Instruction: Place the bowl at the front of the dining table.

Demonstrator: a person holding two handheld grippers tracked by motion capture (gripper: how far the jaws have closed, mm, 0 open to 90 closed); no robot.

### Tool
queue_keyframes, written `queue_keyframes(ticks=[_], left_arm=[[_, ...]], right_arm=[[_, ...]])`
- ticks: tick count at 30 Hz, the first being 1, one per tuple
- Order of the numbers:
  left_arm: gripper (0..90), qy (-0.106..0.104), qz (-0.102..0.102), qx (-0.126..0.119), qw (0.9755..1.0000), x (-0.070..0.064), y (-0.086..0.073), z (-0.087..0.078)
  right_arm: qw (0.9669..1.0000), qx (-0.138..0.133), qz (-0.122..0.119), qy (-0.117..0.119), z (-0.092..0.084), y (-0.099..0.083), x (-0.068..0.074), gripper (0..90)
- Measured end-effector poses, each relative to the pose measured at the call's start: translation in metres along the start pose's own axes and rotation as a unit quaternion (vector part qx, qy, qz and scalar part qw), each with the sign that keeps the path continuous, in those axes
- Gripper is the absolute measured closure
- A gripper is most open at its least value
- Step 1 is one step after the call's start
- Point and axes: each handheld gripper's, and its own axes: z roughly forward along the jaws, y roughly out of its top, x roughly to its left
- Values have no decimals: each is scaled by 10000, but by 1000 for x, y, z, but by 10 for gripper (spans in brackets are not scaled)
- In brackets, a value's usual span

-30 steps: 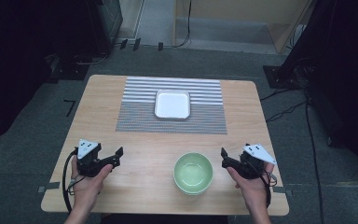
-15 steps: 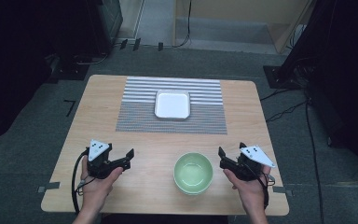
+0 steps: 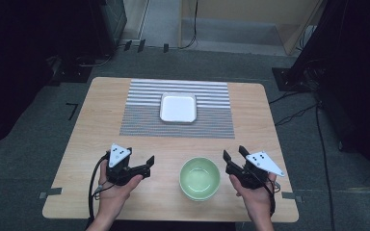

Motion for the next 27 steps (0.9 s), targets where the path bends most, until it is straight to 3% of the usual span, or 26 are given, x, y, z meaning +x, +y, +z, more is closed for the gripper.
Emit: queue_keyframes(ticks=[4,7,13,16,19,22,23,27], left_arm=[[135,-62,59,40,10000,-7,0,3],[135,-106,100,55,9999,-13,0,6],[136,-133,124,99,9998,-24,2,11],[140,-184,169,91,9996,-33,5,14],[139,-223,158,103,9996,-40,5,17],[139,-296,153,132,9994,-44,4,19],[139,-352,146,127,9992,-48,2,20],[145,-428,237,156,9987,-54,0,21]], right_arm=[[10000,5,29,85,2,0,1,451],[9996,-47,44,263,3,0,5,531],[9987,84,-34,498,6,7,13,529],[9961,312,-66,827,14,7,17,566],[9924,279,-38,1197,16,7,18,658],[9920,199,-20,1249,14,6,19,680],[9907,322,-46,1318,14,5,20,682],[9917,397,-128,1213,11,2,20,666]])
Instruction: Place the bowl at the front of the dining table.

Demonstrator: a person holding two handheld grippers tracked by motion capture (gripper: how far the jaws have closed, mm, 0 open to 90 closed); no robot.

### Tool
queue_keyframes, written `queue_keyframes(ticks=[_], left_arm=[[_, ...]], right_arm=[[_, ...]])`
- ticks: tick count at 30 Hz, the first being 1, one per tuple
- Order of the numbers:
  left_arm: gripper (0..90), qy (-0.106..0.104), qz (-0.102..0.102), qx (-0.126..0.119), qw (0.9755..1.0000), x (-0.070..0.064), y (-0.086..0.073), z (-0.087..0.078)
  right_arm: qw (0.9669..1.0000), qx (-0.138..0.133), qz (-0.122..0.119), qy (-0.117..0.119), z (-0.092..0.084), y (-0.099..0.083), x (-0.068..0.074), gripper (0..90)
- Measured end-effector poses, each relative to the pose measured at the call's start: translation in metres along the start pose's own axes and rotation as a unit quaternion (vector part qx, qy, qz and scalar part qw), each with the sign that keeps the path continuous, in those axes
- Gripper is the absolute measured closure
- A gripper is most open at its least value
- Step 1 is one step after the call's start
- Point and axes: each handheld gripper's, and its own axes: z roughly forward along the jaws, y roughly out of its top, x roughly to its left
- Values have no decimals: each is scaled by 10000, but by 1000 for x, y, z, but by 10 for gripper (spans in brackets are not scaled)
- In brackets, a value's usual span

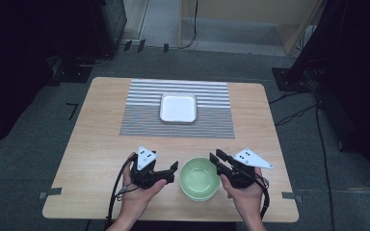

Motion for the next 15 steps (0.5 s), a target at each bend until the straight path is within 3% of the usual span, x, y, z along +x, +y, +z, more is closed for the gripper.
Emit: queue_keyframes(ticks=[3,10,15], left_arm=[[221,-50,111,-26,9999,-7,-2,1],[238,-233,165,2,9996,-14,-3,4],[248,-374,313,68,9988,-20,-6,7]], right_arm=[[10000,99,0,12,-1,-3,0,632],[9996,267,-69,-6,0,-8,0,609],[9987,495,-96,13,6,-13,0,700]])
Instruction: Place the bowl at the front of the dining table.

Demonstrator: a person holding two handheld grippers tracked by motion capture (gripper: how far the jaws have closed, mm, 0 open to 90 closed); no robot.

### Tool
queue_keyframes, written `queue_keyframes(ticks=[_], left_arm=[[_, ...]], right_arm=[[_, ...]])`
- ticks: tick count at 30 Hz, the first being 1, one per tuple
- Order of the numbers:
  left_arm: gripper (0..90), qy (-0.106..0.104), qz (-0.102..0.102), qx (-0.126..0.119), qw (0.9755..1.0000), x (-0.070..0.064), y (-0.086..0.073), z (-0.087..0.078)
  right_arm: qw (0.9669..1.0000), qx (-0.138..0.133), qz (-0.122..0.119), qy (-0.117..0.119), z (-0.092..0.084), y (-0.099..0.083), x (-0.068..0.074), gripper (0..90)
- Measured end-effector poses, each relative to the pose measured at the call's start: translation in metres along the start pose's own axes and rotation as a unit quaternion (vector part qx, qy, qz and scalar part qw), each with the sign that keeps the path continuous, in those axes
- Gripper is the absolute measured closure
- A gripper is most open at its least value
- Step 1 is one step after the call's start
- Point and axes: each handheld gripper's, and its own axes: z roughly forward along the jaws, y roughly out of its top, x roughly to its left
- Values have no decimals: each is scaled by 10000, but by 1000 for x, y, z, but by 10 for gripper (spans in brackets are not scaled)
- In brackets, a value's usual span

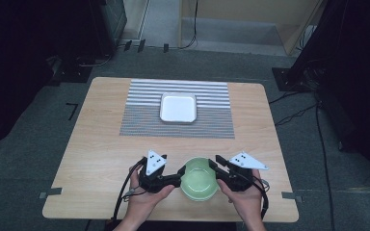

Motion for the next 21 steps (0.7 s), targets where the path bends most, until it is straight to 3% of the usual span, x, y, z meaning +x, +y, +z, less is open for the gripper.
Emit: queue_keyframes(ticks=[2,8,12,15,21], left_arm=[[293,-144,132,52,9998,-4,-2,3],[359,-298,237,201,9991,-11,-5,12],[423,-276,306,304,9987,-15,-8,18],[511,-218,385,322,9985,-17,-8,21],[622,-264,457,369,9979,-19,-6,27]], right_arm=[[9999,46,-78,106,2,-1,2,799],[9995,-67,-267,169,0,-1,0,855],[9981,-171,-560,192,0,-3,0,863],[9975,-244,-624,233,0,-4,-1,864],[9921,-530,-1124,147,-3,-5,5,866]])
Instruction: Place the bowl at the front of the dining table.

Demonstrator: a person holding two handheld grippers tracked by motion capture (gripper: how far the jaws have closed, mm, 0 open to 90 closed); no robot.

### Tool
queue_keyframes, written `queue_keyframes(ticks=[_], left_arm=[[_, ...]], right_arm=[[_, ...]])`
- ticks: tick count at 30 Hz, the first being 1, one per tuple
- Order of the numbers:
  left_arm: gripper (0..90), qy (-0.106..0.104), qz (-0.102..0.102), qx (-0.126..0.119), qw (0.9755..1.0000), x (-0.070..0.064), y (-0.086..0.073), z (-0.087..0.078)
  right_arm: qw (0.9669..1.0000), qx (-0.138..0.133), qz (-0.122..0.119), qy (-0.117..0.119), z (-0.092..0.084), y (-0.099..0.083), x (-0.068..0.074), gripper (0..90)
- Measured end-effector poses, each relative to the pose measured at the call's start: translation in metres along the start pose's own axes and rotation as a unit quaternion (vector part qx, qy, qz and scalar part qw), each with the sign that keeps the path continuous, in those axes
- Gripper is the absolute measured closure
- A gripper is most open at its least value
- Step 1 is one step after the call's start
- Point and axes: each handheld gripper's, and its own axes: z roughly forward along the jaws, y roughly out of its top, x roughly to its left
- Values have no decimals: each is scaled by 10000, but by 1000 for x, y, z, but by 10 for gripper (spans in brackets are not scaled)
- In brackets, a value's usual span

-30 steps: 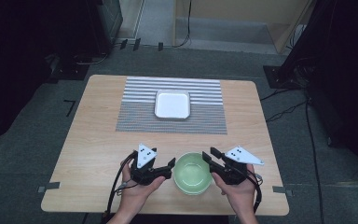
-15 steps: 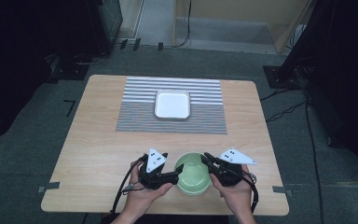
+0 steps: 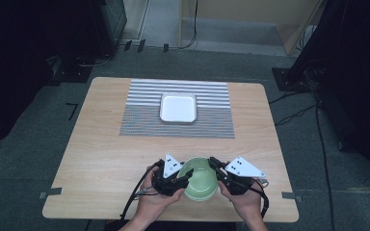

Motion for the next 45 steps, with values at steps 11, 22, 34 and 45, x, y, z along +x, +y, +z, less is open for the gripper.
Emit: queue_keyframes(ticks=[11,22,34,45], left_arm=[[736,121,48,210,9997,2,7,7],[804,-44,152,134,9998,9,5,9],[823,78,477,-161,9987,4,3,7],[823,257,757,-406,9960,-2,2,4]], right_arm=[[9993,-281,-259,-10,-3,-1,2,870],[9982,-432,-414,-9,-5,-2,3,872],[9989,-394,-265,-44,-8,-2,2,871],[9991,219,334,-154,-12,3,1,779]])
